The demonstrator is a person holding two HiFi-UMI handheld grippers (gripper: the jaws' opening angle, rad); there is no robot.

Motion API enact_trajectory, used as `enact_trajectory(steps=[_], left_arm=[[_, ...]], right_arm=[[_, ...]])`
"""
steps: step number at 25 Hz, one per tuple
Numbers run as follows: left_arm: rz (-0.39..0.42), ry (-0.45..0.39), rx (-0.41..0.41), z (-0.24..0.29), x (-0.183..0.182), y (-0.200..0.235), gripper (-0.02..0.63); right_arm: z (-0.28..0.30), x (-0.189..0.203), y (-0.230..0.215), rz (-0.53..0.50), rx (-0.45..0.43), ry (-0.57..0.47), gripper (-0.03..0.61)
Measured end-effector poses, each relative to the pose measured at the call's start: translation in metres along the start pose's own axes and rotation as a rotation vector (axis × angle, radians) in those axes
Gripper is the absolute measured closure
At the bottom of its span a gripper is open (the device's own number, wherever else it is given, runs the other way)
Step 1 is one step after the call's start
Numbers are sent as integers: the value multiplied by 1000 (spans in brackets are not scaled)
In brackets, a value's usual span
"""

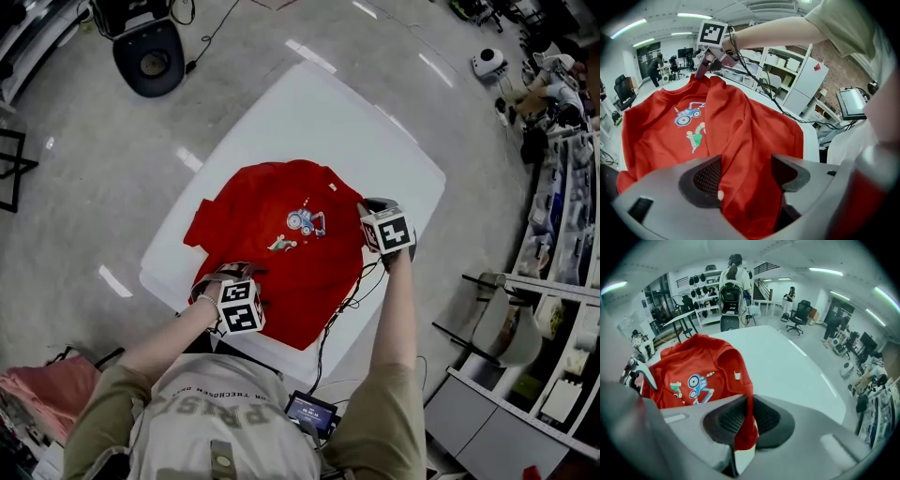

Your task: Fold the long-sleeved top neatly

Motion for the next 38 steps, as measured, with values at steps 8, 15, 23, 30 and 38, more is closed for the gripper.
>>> enact_trajectory(steps=[8, 15, 23, 30, 38], left_arm=[[-31, -21, -2, 4, 8, 2, 287], [-47, -31, -15, 0, 12, 0, 287], [-100, -102, -65, -60, 39, 20, 287], [-21, -98, -59, -98, 87, 53, 286], [47, -121, -15, -112, 112, 76, 285]], right_arm=[[21, 1, -58, 141, 60, 21, 540], [36, 7, -67, 283, 101, -26, 455], [-49, 3, 22, 186, 52, -315, 410], [25, 13, 215, 47, -299, -243, 278], [104, -6, 286, -44, -291, 7, 276]])
Point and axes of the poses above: the fingertips, and each gripper's own axes: z forward along the fingers, y to its left, x out of its underside, the point moved 9 cm from there along -z, backward along the fingers, and after that the axes turned 15 degrees about -x, right-handed, at the moved point
